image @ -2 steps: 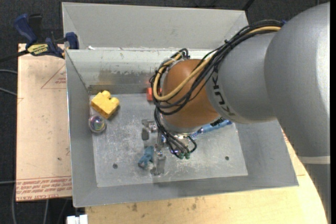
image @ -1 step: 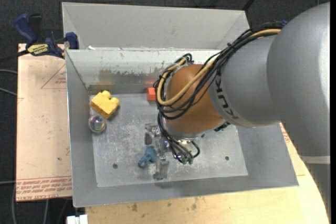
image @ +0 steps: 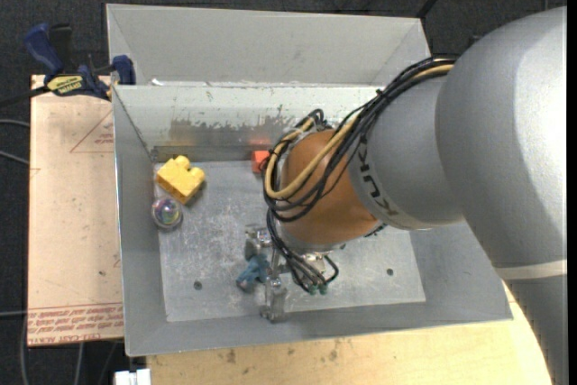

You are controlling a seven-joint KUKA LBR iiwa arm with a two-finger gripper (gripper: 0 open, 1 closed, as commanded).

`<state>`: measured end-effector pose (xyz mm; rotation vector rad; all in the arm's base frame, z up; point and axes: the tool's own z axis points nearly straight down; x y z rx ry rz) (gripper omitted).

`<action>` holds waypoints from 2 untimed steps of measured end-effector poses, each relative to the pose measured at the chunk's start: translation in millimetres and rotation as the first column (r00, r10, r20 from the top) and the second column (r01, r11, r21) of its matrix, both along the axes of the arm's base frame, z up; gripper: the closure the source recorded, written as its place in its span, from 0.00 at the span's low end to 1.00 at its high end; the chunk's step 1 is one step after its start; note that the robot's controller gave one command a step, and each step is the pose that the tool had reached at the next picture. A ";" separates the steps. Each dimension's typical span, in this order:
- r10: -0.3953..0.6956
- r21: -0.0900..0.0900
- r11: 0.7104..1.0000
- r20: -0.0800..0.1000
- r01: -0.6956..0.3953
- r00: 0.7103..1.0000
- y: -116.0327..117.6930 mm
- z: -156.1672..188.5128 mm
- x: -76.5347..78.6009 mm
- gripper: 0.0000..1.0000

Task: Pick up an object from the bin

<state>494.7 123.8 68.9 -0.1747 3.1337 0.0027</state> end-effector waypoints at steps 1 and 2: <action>-0.003 0.002 1.000 0.004 0.003 1.000 0.2 0.6 1.4 0.00; -0.002 0.002 1.000 0.000 0.002 1.000 0.2 0.2 0.5 1.00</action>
Offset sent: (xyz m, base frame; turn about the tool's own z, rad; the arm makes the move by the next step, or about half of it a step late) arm 0.0000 0.0000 0.0000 0.0000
